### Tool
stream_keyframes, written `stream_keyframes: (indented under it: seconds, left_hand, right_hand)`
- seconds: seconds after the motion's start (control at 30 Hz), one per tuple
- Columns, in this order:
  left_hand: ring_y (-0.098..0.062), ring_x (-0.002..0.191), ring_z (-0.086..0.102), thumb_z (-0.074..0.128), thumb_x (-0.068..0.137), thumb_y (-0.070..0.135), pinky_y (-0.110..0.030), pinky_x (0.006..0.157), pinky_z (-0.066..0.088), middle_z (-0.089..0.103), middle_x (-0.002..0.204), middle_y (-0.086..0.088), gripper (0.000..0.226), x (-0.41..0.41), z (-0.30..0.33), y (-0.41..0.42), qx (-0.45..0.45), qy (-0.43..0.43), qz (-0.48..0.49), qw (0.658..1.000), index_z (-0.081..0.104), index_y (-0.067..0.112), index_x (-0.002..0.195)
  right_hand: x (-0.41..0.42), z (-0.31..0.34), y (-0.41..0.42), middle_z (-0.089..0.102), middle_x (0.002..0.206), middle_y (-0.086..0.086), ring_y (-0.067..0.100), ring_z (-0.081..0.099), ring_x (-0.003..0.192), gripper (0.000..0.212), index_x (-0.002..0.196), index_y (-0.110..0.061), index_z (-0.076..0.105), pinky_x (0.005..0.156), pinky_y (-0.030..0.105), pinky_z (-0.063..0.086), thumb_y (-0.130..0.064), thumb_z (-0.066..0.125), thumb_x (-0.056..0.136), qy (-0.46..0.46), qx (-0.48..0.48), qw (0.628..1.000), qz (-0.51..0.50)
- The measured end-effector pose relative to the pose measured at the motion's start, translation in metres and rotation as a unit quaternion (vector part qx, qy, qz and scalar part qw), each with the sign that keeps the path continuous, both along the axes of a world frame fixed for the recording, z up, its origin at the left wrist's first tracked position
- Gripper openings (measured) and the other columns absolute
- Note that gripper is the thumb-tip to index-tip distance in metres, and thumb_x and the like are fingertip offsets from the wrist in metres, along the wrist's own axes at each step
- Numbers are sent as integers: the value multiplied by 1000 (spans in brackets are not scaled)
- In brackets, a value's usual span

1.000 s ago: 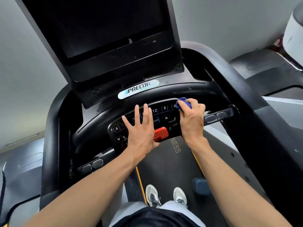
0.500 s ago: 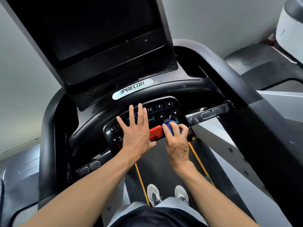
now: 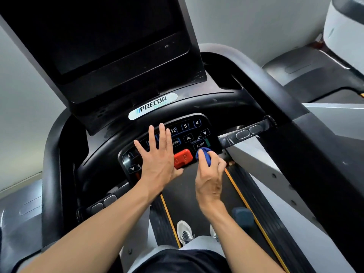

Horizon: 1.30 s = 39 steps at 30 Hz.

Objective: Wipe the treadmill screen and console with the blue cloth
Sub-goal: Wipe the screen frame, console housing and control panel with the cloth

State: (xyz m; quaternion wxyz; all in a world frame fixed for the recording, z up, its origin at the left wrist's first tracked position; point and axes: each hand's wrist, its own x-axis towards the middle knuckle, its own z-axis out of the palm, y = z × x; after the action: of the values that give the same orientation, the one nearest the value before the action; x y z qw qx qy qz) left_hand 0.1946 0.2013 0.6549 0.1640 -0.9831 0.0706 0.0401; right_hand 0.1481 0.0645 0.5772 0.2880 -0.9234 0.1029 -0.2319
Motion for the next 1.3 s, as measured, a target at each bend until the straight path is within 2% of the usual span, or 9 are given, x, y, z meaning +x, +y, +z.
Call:
stream_keyframes:
  seconds: [0.2,0.33,0.47,0.63,0.8,0.9,1.0,1.13,1.3]
  left_hand:
    - [-49,152,-10,61,63,89,-82,104,24,-13,167,-23,146,0,2,1,2,8,0,1000,-2,-1,159]
    - [-48,152,-11,63,62,87,-81,105,24,-14,167,-23,145,0,0,1,-3,-1,0,1000,0,0,159]
    - [-47,153,-10,63,63,87,-80,106,24,-14,167,-22,144,0,0,2,-7,2,-3,1000,0,0,159]
    - [-40,155,-9,60,63,89,-76,110,21,-12,169,-17,143,0,1,8,-18,0,-9,1000,0,3,160]
    - [-29,157,-11,59,64,90,-62,122,16,-11,170,-13,145,-6,1,30,-33,-7,-33,999,-5,2,160]
    - [-29,157,-4,70,61,84,-54,125,17,-2,170,-16,147,-13,1,49,-65,-19,-51,996,5,-3,159]
    - [-30,157,2,79,60,76,-50,126,20,4,169,-18,144,-18,-2,64,-105,-30,-51,993,11,-5,158]
    - [-30,157,6,81,65,68,-51,125,21,10,169,-18,133,-27,-3,82,-113,-49,-52,991,16,-3,159]
    - [-31,157,0,79,64,70,-52,126,19,6,169,-17,137,-36,-4,94,-114,-46,-29,992,12,-1,160]
  right_hand:
    - [29,13,-8,57,123,13,31,46,102,33,122,-10,69,73,34,54,4,65,93,3,62,992,-112]
    - [16,10,-8,57,125,13,34,46,102,35,123,-10,67,72,38,55,4,65,92,-20,-22,999,24]
    - [77,42,-19,59,121,7,28,41,100,29,118,-13,68,79,23,37,-1,65,92,-4,60,996,-72]
    - [67,27,-35,61,119,6,30,46,95,32,122,-13,67,80,30,44,-1,68,92,-28,-28,999,-22]
    - [24,10,-22,60,120,8,33,45,99,32,121,-9,68,77,40,52,1,70,91,1,-10,999,-37]
    - [33,27,13,61,121,6,33,46,99,30,118,-12,69,75,37,51,1,67,91,-23,-12,999,20]
    - [39,43,41,63,120,5,33,46,104,24,112,-12,69,89,36,45,-8,54,93,-51,-45,989,134]
    - [49,42,25,65,114,6,33,53,101,16,101,-10,69,97,38,45,-9,56,92,-114,-187,912,346]
    - [53,42,-2,65,120,1,30,47,111,27,108,-17,72,90,37,51,-11,54,90,-60,-98,982,147]
